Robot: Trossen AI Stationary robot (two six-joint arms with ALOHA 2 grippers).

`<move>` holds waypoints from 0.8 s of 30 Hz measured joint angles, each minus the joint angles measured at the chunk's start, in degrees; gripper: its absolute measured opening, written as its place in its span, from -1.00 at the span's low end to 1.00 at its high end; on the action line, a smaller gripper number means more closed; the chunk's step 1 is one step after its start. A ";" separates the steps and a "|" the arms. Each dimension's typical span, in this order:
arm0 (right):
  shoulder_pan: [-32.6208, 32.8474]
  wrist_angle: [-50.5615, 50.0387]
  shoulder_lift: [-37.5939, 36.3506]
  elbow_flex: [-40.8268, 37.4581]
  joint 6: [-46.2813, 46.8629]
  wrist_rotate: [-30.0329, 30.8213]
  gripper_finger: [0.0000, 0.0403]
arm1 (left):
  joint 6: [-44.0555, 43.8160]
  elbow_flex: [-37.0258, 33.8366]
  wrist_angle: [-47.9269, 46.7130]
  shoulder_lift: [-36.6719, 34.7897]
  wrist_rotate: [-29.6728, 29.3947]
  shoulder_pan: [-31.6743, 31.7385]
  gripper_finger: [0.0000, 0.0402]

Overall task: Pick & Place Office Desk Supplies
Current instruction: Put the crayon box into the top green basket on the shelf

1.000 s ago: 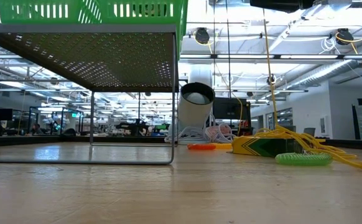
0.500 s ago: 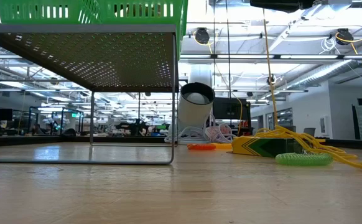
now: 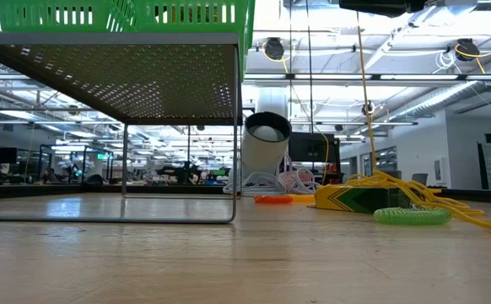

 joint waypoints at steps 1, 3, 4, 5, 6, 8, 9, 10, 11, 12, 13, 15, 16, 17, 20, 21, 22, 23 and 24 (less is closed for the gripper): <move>0.00 0.00 0.00 0.00 0.00 0.00 -0.36 | 0.01 0.00 -0.41 0.00 -0.04 -0.32 -1.00; 0.00 0.00 0.00 0.00 -0.01 0.00 -0.36 | -0.30 -0.41 -0.50 0.02 -0.03 -0.77 -1.00; 0.00 0.00 0.00 0.00 0.00 0.00 -0.36 | -0.99 -0.87 -0.25 0.00 -0.03 -0.97 -1.00; 0.00 0.00 0.00 0.00 0.00 0.00 -0.36 | -1.68 -1.35 -0.06 0.00 -0.03 -1.09 -1.00; 0.00 0.02 0.00 0.00 -0.01 0.00 -0.36 | -2.37 -1.86 0.10 0.02 -0.05 -1.25 -1.00; 0.00 0.07 0.00 0.00 0.01 0.00 -0.36 | -3.77 -2.72 0.20 0.02 -0.37 -1.65 -1.00; 0.00 0.08 0.00 0.00 0.01 0.00 -0.36 | -4.20 -3.16 0.70 0.02 -0.92 -1.93 -1.00; 0.00 0.07 0.00 0.00 0.01 0.00 -0.36 | -4.34 -3.55 1.14 0.02 -1.39 -2.30 -1.00; 0.00 0.11 0.00 0.00 0.01 0.00 -0.36 | -4.34 -3.90 1.59 0.02 -1.58 -2.58 -1.00; 0.00 0.11 0.00 0.00 0.01 0.00 -0.36 | -4.30 -4.20 2.09 0.02 -1.59 -2.84 -1.00; 0.00 0.12 0.00 0.00 0.01 0.00 -0.36 | -4.30 -4.49 2.64 0.02 -1.63 -3.07 -1.00; 0.00 0.23 0.00 0.00 0.01 0.00 -0.36 | -4.34 -4.76 3.05 0.02 -1.65 -3.44 -1.00; 0.00 0.24 0.00 0.00 0.01 0.00 -0.36 | -4.32 -4.76 3.02 0.02 -1.82 -3.63 -1.00; 0.00 0.24 0.00 0.00 0.01 0.00 -0.36 | -4.32 -4.77 3.00 0.02 -2.09 -3.86 -1.00; 0.00 0.24 0.00 0.00 0.01 0.00 -0.36 | -3.73 -4.79 2.97 0.02 -3.06 -4.50 -1.00; 0.00 0.24 0.00 0.00 0.01 0.00 -0.36 | -3.49 -4.79 2.95 0.02 -3.05 -4.62 -1.00; -0.01 0.24 0.00 0.00 0.01 0.00 -0.36 | -3.11 -4.79 2.98 0.02 -3.07 -4.76 -1.00; 0.00 0.24 0.00 0.00 0.01 0.00 -0.36 | -3.00 -4.79 3.03 0.02 -3.09 -4.78 -1.00; 0.00 0.24 0.00 0.00 0.01 0.00 -0.36 | -3.00 -4.79 3.11 0.02 -3.29 -4.78 -1.00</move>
